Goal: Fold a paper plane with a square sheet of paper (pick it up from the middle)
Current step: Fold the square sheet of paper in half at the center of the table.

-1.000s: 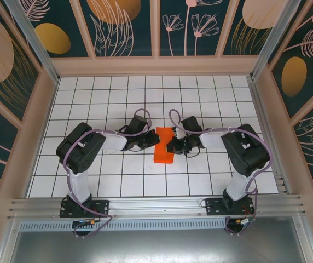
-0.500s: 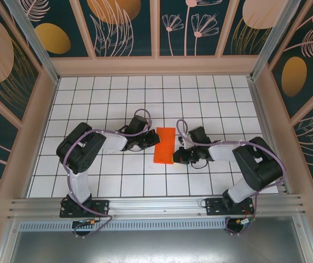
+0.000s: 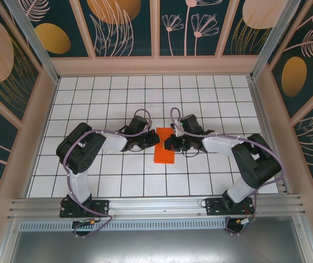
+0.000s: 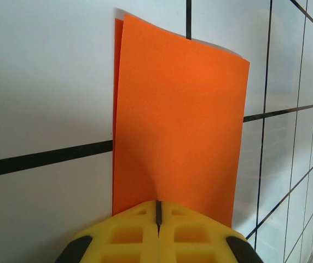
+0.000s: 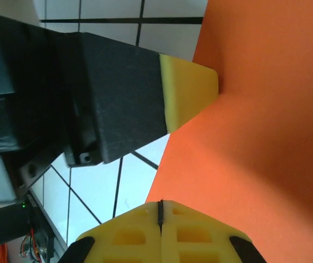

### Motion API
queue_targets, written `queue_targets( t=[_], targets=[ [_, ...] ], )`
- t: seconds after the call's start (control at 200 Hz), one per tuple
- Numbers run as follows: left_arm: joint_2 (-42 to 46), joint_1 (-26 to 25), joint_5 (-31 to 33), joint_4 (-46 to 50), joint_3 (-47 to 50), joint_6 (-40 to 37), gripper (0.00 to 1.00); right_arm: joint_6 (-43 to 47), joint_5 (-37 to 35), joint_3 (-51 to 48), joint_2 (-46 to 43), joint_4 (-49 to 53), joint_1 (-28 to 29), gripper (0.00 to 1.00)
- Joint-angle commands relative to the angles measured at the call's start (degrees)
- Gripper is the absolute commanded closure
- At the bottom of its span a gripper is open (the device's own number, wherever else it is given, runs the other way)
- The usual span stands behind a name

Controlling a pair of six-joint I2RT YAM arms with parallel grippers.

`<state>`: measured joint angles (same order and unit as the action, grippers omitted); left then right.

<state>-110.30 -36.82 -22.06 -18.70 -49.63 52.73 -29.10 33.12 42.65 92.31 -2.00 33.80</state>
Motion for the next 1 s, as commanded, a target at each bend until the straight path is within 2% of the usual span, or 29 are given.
queue_targets(
  t=[0.0, 0.295, 0.62, 0.801, 0.991],
  targets=[
    [-7.21, -0.54, 8.7, 12.0, 4.1, -1.89, 1.0, -0.96, -1.37, -0.97, 2.41, -1.79, 0.53, 1.0],
    [-8.33, -0.55, 9.71, 13.5, 2.83, -2.05, 1.0, 0.09, -0.71, -9.3, 2.06, -3.98, 0.51, 1.0],
    [-9.2, -0.45, 11.15, 14.86, 1.1, -2.59, 1.0, 0.12, -1.58, -19.25, -6.49, -1.58, 2.03, 1.0],
    [-7.3, 0.31, 11.75, 17.16, -0.5, -5.63, 1.0, 0.71, -3.73, -14.34, -11.38, 4.68, 2.24, 1.0],
    [-1.41, 2.94, 13.45, 20.89, -2.63, -14.89, 1.0, -0.54, -7.74, -3.51, -10.83, 4.81, 0.81, 1.0]
  ],
)
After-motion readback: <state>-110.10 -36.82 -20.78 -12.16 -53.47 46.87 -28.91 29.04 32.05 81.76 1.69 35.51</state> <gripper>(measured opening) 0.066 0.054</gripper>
